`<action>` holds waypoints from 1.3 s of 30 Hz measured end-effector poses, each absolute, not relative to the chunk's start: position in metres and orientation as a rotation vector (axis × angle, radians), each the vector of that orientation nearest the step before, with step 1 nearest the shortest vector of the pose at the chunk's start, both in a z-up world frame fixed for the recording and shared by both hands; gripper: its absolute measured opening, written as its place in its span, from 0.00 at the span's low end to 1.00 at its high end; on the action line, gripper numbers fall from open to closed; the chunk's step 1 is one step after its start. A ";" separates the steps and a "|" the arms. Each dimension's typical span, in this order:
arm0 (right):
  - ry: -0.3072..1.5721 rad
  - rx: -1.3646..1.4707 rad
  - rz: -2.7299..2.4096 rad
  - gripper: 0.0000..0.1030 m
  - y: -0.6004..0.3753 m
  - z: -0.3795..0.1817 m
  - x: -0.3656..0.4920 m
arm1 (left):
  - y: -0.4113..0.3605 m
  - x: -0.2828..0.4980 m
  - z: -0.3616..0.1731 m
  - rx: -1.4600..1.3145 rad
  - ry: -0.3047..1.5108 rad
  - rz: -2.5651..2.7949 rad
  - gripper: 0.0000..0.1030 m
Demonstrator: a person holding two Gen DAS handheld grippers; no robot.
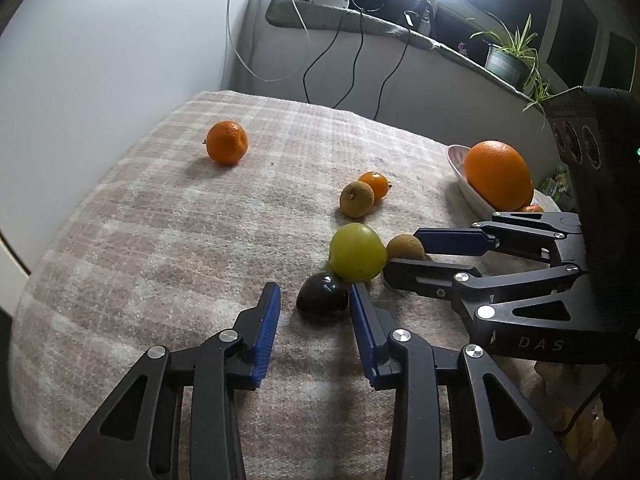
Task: Organize fruits
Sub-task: 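Close the left gripper on the dark plum while the right gripper closes on the kiwi, then carry the dark plum with the left gripper onto the plate while the right carries the kiwi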
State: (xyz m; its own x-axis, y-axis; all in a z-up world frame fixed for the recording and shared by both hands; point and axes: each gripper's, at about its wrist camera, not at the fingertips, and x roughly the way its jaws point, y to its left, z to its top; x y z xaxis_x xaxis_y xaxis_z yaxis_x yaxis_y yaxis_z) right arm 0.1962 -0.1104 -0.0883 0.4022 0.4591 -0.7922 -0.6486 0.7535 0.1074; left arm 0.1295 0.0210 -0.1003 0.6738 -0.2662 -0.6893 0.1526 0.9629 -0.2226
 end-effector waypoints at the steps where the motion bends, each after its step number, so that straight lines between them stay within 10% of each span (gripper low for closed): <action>1: 0.920 -0.231 0.709 0.41 -0.110 -0.088 0.197 | 0.020 0.130 -0.100 -0.148 0.798 -0.236 0.32; 6: 0.920 -0.235 0.709 0.26 -0.110 -0.089 0.196 | 0.017 0.132 -0.101 -0.127 0.794 -0.235 0.26; 39: 0.753 -0.057 0.595 0.26 -0.230 -0.029 0.168 | -0.064 0.126 -0.052 -0.104 0.691 -0.410 0.23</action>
